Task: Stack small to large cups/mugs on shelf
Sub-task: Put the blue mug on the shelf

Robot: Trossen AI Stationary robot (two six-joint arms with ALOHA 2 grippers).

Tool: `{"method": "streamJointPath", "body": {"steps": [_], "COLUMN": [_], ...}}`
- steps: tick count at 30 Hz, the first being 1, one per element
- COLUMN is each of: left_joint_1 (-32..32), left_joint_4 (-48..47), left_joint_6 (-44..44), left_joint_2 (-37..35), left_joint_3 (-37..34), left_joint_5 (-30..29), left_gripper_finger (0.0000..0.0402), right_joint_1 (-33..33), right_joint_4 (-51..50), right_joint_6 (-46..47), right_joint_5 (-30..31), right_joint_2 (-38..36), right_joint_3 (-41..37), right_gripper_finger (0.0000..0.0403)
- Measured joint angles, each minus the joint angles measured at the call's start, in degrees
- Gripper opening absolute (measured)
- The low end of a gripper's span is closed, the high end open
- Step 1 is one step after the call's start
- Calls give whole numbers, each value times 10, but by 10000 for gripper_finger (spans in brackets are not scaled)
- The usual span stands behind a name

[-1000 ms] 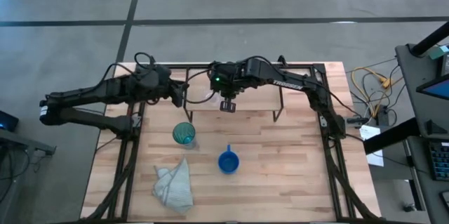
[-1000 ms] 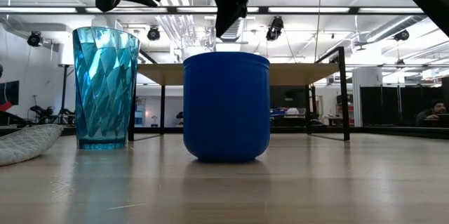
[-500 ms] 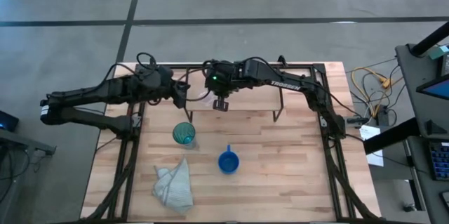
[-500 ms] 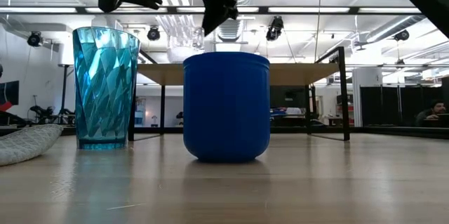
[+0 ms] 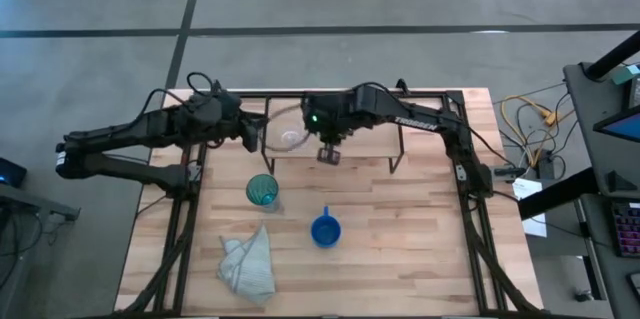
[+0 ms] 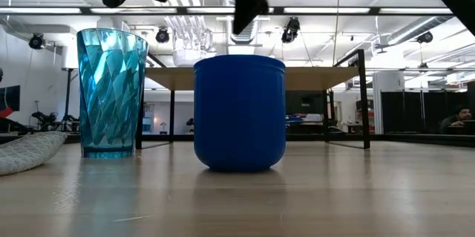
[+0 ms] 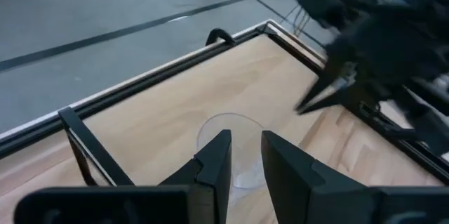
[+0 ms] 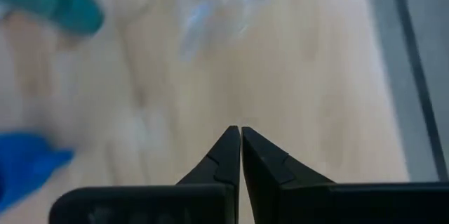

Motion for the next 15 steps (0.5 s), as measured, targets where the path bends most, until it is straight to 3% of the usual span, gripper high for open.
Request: {"method": "streamJointPath", "body": {"steps": [6, 15], "left_joint_1": [-8, -26], "left_joint_4": [0, -1], "left_joint_6": [0, 3], "left_joint_2": [-8, -4], "left_joint_3": [0, -1], "left_joint_5": [63, 68], "left_gripper_finger": [66, 66], "right_joint_1": [73, 180], "right_joint_4": [-83, -50], "right_joint_6": [37, 8], "right_joint_5": [-4, 24], "right_joint_2": [-18, -19], "right_joint_3": [0, 0], "right_gripper_finger": [9, 9]}}
